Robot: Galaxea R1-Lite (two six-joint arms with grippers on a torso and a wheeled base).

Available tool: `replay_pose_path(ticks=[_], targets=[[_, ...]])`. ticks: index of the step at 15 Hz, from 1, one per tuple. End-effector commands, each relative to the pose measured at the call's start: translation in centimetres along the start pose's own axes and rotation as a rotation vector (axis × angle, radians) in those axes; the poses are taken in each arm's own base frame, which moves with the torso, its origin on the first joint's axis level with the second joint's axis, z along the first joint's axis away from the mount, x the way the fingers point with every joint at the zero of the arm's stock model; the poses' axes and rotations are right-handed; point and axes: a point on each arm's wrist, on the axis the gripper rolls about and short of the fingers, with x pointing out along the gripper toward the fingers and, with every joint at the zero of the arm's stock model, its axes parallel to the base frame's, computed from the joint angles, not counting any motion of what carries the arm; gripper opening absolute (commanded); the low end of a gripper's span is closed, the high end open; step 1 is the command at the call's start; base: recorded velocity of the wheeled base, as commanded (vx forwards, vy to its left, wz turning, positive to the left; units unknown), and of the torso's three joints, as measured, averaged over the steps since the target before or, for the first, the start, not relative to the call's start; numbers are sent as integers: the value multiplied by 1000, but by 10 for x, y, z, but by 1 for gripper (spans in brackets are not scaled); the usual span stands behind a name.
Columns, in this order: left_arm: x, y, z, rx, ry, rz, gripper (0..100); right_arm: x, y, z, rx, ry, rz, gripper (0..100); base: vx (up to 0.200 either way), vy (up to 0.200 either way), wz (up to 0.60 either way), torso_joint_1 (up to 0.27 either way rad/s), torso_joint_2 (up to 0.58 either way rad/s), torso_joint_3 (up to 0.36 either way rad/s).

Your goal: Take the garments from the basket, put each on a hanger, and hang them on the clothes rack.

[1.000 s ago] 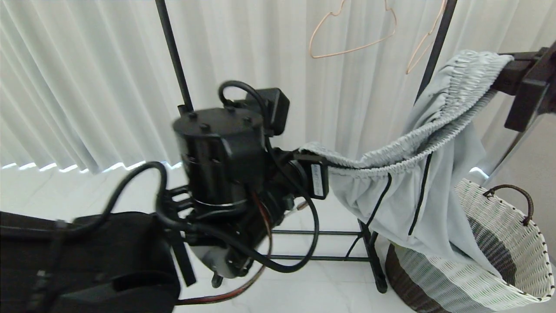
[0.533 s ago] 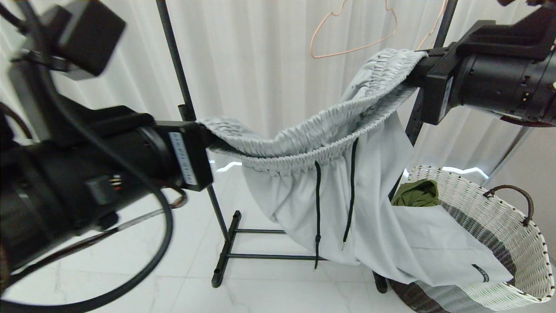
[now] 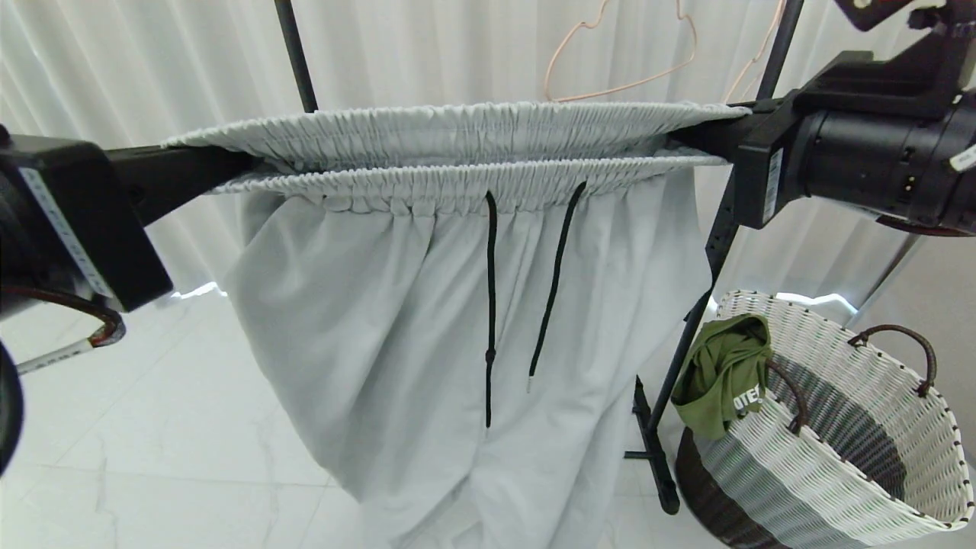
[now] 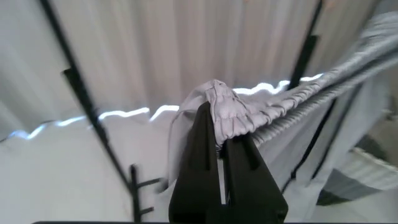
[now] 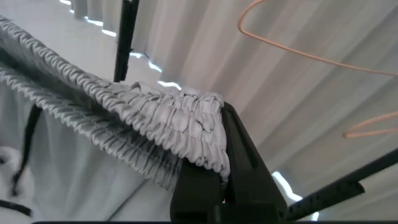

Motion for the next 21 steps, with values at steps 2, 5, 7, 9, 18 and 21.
replay_pose_path(ticks=[2,5,7,9,18,21], targets=[[23,-22,14,8,2,10,0,-22,-9,12,1,-50,-31,0,0,0,0,0,0,0],[53,-39,44,-29,-51,32,0,-30,-15,24,11,-90,-67,0,0,0,0,0,0,0],[61,-44,34,-3,-10,62,0,-38,-13,8,10,-26,-93,0,0,0,0,0,0,0],[60,-49,35,4,-11,71,0,-44,-16,10,9,-37,-101,0,0,0,0,0,0,0],[43,-72,46,78,-43,-25,0,-151,-7,18,28,41,174,0,0,0,0,0,0,0],[57,-65,49,60,-57,38,0,-163,11,15,26,56,392,0,0,0,0,0,0,0]])
